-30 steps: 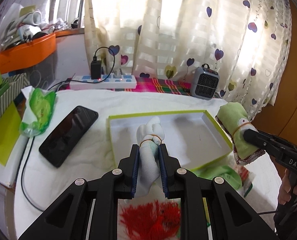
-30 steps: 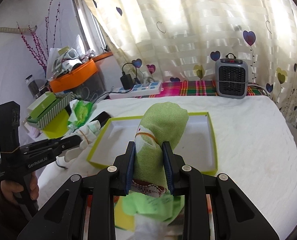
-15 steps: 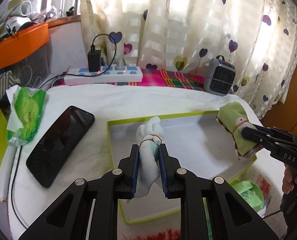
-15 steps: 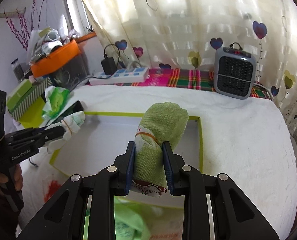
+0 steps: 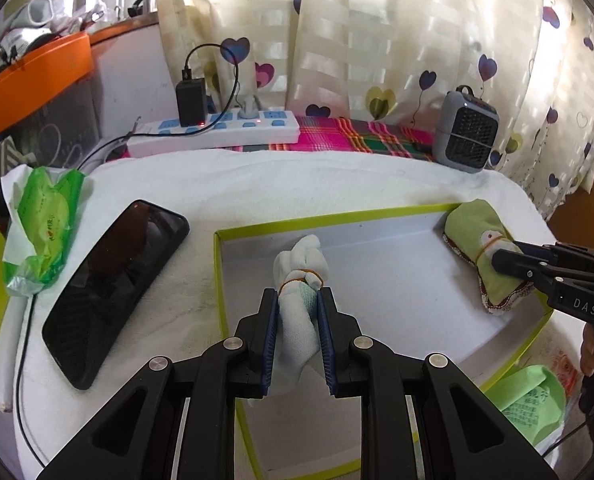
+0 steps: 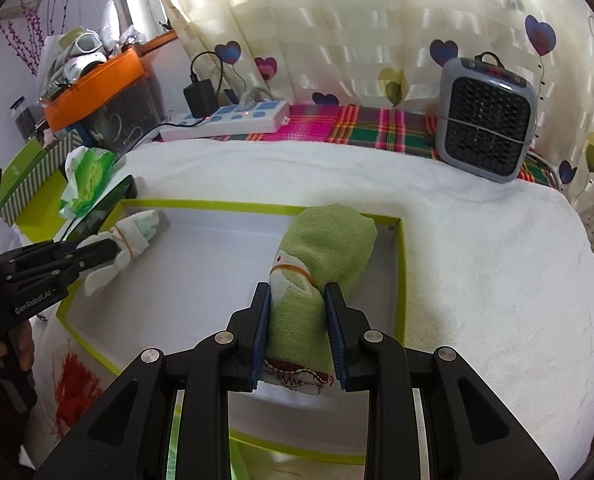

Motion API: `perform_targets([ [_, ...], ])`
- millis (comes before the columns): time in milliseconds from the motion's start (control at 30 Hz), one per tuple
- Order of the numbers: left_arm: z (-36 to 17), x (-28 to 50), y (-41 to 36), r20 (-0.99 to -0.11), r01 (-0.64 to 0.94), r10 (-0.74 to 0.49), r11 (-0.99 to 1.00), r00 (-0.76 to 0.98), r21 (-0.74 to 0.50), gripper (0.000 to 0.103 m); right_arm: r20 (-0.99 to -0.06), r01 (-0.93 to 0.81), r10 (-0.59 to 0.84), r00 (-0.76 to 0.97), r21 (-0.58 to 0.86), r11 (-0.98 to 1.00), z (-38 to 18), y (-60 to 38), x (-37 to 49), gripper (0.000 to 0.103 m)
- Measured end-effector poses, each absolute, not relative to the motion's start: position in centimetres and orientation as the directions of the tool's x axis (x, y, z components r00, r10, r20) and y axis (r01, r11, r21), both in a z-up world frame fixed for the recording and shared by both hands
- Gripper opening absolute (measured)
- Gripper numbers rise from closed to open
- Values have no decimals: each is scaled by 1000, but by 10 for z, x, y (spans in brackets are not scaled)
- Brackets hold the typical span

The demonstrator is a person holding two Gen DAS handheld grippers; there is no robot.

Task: Organize soft objects
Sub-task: 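Lower both held items into the lime-green box and open both tools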

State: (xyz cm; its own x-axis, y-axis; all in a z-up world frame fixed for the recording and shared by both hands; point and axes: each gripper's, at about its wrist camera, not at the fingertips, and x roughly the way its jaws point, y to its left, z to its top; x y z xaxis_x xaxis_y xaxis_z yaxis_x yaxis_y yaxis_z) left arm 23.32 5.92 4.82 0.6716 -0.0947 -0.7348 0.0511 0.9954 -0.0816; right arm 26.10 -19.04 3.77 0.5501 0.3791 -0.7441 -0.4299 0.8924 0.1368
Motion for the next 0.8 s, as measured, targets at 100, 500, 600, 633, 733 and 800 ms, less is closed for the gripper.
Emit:
perform_targets([
  [100, 46, 234, 58, -741, 53, -99, 995, 664, -86, 18, -748, -426, 374, 548, 135, 894, 35, -191, 262, 29],
  [500, 39, 237, 56, -759, 39, -83, 996, 646, -76, 26, -741, -418, 364, 564, 124, 900, 32, -193, 263, 40],
  [600, 39, 236, 55, -760, 40, -79, 997, 645, -69, 27, -738, -412, 369, 565, 135, 901, 33, -195, 263, 43],
  [633, 39, 236, 55, -760, 40, -79, 997, 645, -70, 28, -737, -412, 370, 565, 136, 901, 33, -196, 262, 44],
  [733, 38, 236, 54, -761, 41, -78, 997, 644, -67, 29, -735, -404, 364, 572, 134, 905, 33, -197, 262, 48],
  [800, 38, 236, 54, -763, 43, -77, 997, 642, -65, 31, -732, -403, 367, 574, 137, 905, 34, -197, 261, 48],
])
